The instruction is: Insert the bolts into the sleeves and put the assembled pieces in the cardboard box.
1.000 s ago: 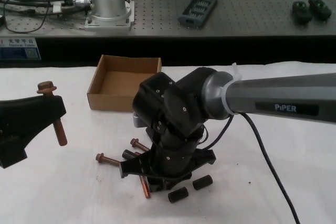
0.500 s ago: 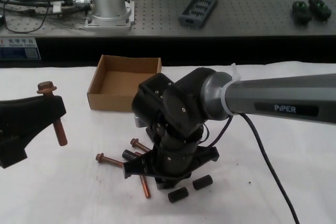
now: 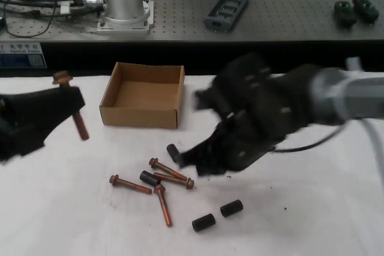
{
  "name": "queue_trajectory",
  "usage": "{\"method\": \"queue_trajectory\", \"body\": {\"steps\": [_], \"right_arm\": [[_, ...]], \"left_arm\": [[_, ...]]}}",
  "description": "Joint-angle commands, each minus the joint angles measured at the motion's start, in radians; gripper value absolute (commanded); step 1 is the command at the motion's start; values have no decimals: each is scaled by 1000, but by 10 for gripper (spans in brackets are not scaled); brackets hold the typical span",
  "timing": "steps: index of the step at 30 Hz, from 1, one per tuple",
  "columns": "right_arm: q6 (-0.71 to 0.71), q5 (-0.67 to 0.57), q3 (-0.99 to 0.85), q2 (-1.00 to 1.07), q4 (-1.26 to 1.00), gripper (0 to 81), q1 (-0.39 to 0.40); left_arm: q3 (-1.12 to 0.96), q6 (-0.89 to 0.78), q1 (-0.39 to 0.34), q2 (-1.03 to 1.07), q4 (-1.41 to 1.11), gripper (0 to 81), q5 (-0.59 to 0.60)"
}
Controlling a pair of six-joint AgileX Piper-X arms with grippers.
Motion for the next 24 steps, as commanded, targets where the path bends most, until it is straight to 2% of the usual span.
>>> {"method": "queue_trajectory", "body": {"steps": [1,5,9,12,17,19,24], "right_arm": [[-9,-121,46,-76,-105,50,-32],[-76,-239,171,-193,-154,50,-80],[-158,-383,322,-312,-226,50,-86],[-217,-399,418,-380,-255,50,-82],[-338,-399,536,-430,-361,50,-86],[-349,-399,554,-430,-411,50,-86],[-398,-432,563,-430,-482,50,-86]], "left_arm": [[-5,-29,3,17,-61,6,-5],[-5,-159,3,129,-207,6,-5],[-37,-281,-4,224,-325,6,-5],[-85,-309,-35,278,-349,6,10],[-162,-312,-140,367,-349,6,55],[-184,-318,-194,412,-349,6,55],[-222,-343,-276,502,-352,6,55]]}}
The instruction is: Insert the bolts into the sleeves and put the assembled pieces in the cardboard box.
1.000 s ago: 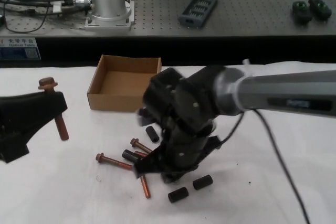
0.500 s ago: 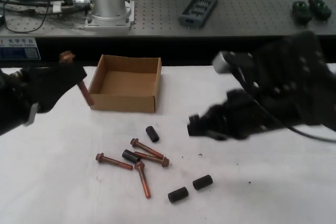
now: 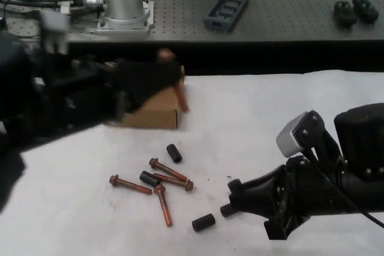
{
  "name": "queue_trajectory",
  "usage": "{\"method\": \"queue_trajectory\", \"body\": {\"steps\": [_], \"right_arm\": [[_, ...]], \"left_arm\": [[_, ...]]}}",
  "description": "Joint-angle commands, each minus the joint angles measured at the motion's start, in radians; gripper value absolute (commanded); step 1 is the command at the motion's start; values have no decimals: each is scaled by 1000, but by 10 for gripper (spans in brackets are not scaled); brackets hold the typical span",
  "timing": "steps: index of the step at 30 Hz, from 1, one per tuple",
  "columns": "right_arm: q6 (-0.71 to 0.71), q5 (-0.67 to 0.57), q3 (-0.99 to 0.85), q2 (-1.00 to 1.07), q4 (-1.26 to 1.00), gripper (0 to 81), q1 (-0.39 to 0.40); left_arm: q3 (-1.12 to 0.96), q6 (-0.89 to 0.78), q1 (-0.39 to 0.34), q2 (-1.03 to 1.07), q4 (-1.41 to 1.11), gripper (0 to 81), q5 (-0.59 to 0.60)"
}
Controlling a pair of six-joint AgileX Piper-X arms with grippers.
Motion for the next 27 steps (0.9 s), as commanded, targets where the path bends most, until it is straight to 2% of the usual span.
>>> {"method": "queue_trajectory", "body": {"steps": [1,4,12,22,27], "right_arm": [[-76,-45,-2,-15,-58,50,-4],[-125,-59,-2,-15,-91,50,-4],[-114,-59,-2,-5,-131,50,-4],[127,-81,-2,38,-280,50,-4],[152,-91,-2,43,-288,50,-1]], "left_arm": [[-29,-21,-37,45,-26,6,6],[-34,-21,-50,78,-35,6,6],[-34,-48,-49,89,-113,6,-30],[-34,39,-49,104,-120,6,-16],[-34,54,-49,139,-123,6,8]]}}
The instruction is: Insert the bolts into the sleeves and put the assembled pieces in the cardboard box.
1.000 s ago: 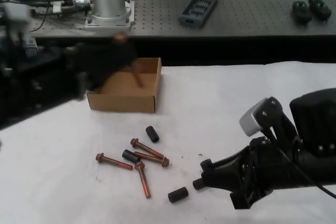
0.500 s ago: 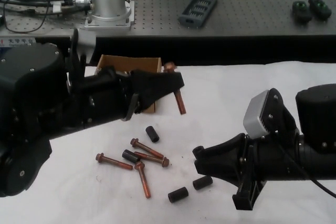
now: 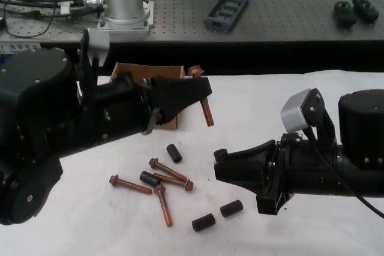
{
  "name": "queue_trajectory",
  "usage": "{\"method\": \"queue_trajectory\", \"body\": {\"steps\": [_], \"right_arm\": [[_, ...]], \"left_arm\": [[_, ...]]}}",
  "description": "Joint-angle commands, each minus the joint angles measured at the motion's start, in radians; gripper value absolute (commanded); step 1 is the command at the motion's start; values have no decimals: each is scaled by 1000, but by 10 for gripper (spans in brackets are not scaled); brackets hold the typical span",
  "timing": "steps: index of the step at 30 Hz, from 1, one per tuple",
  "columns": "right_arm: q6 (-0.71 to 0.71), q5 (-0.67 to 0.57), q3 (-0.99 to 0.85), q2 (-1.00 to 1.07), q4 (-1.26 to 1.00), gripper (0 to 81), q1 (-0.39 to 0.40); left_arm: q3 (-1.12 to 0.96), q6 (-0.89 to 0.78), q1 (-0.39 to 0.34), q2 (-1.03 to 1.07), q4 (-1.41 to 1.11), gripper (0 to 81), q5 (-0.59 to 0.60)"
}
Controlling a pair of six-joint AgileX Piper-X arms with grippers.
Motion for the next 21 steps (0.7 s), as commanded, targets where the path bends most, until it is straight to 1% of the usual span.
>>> {"method": "queue_trajectory", "body": {"steps": [1,5,9,16,21], "right_arm": [[12,-35,-2,1,-23,50,-1],[12,-55,-2,1,-23,50,-1],[12,-57,-2,1,-23,50,-1],[12,-57,-2,1,-23,50,-1],[49,-57,-2,1,-23,50,-1]], "left_arm": [[-13,49,-5,19,-20,6,20],[-13,116,-5,21,-20,6,32],[-13,143,-5,24,-20,6,28],[-13,150,-5,26,-20,6,19],[-13,157,-5,26,-20,6,16]]}}
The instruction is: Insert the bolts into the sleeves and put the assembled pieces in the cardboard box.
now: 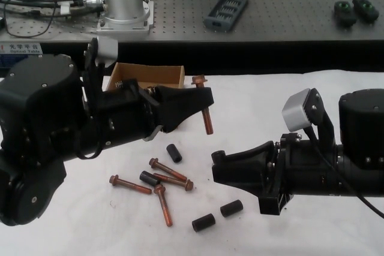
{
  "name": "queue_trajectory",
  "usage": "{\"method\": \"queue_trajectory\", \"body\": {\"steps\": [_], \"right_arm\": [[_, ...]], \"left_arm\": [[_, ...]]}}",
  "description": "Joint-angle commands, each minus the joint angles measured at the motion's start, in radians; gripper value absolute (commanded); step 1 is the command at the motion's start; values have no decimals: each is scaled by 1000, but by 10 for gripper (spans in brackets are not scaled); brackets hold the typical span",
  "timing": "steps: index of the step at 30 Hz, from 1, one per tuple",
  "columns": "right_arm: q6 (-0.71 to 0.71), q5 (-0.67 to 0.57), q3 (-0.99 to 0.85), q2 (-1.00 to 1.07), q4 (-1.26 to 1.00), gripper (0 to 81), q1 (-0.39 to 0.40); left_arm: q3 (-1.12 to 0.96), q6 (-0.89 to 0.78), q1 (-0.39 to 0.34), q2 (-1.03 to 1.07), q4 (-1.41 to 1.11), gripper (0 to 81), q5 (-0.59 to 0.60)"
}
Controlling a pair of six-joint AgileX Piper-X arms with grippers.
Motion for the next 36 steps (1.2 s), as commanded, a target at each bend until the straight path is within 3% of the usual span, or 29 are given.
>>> {"method": "queue_trajectory", "body": {"steps": [1,16,27,36], "right_arm": [[9,-15,-2,1,-16,50,-1],[21,1,43,1,-12,50,-1],[45,11,51,1,-57,50,-1],[59,11,51,1,-57,50,-1]], "left_arm": [[-13,26,-5,3,-20,6,-7],[-13,38,-5,12,72,6,13],[-13,41,-83,50,3,6,-9],[-13,62,-83,50,-14,6,-40]]}}
